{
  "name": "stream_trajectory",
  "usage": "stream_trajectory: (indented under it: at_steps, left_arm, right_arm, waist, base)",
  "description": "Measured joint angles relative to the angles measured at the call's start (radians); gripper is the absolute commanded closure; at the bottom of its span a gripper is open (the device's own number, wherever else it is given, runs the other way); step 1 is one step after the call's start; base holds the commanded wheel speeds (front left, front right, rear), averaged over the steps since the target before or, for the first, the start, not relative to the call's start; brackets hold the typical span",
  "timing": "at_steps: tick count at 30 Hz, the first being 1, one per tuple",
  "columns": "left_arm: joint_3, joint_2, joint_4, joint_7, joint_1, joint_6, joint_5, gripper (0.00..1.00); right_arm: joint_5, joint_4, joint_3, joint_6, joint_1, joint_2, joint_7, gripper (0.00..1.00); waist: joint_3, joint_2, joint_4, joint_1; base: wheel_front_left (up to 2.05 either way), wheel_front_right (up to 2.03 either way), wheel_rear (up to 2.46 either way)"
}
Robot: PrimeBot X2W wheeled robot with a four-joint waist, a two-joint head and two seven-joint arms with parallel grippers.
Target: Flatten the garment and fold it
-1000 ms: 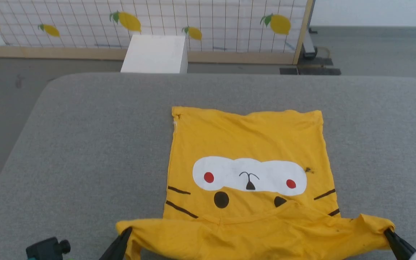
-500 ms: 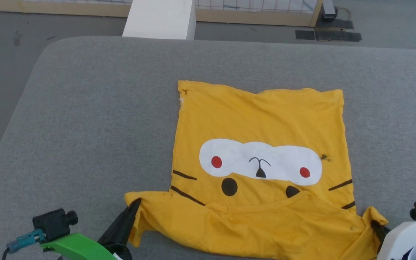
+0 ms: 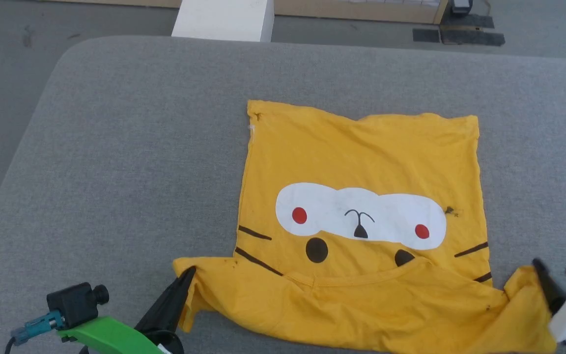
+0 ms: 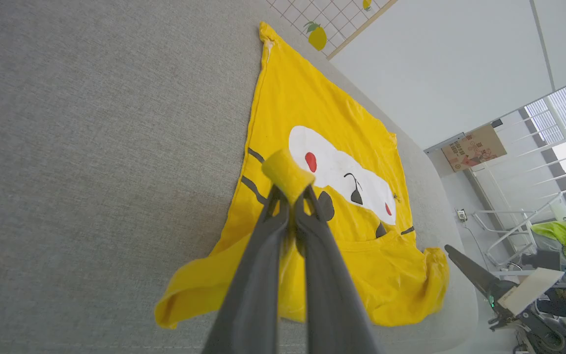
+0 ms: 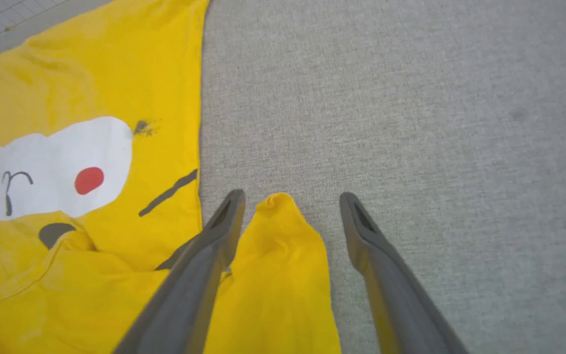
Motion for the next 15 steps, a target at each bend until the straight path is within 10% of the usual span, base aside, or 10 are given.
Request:
stream_trajectory:
  at_steps: [8,15]
  left_arm:
    - [-0.019,-0.005,-0.016,-0.002,-0.037,-0.017,0.013,1.00]
    - [-0.042,-0.018,-0.013,-0.009,-0.076,-0.036,0.026,1.00]
  right_arm:
    - [0.007,-0.348,-0.084,-0.001,-0.108,-0.029,0.248,0.00]
    - [-0.082,-0.313,-0.026,-0.001,-0.337,-0.066,0.389,0.00]
  waist:
    - [0.061,0.0000,0.007,0.0000]
    - [0.115,0.0000,0.024,0.0000]
  base:
    - [0.00,0.00,0.00]
    - [0.00,0.00,0.00]
